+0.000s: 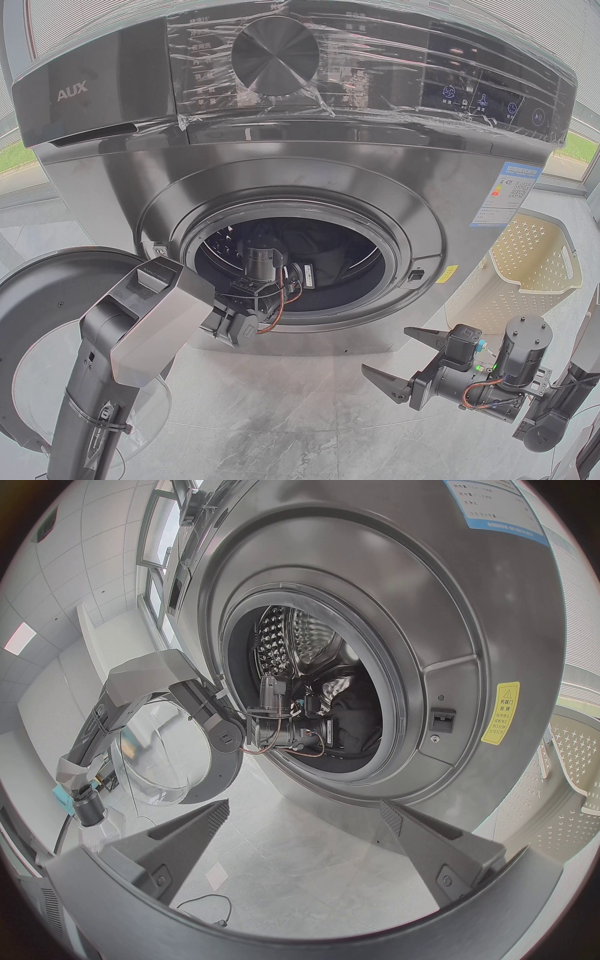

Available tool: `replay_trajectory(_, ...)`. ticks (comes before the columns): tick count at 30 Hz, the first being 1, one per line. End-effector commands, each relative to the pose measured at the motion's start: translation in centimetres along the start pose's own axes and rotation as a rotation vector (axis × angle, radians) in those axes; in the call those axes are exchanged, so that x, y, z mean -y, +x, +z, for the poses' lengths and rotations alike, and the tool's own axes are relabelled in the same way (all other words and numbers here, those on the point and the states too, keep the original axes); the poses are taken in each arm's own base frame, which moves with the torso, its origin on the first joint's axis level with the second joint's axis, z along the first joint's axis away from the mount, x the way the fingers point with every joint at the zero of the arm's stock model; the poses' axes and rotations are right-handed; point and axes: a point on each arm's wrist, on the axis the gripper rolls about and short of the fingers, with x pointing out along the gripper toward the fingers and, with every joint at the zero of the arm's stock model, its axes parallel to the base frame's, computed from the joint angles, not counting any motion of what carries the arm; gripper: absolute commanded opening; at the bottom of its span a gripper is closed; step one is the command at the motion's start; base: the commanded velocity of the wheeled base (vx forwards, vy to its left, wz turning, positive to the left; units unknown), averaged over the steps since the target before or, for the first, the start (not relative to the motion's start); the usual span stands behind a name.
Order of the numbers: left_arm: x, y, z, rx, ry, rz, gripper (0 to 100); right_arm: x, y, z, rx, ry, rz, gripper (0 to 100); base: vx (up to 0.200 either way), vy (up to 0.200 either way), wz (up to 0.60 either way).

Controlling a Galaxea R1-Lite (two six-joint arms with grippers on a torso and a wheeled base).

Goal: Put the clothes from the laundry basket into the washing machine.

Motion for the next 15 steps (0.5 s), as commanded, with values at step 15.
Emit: replay_trajectory(15, -2.9, 3.7, 3.6, 0.261, -0.076, 0.099, 0, -0.1, 0.2, -0.2, -0.007, 0.002, 0.006, 100, 0.000, 0.000, 0.00)
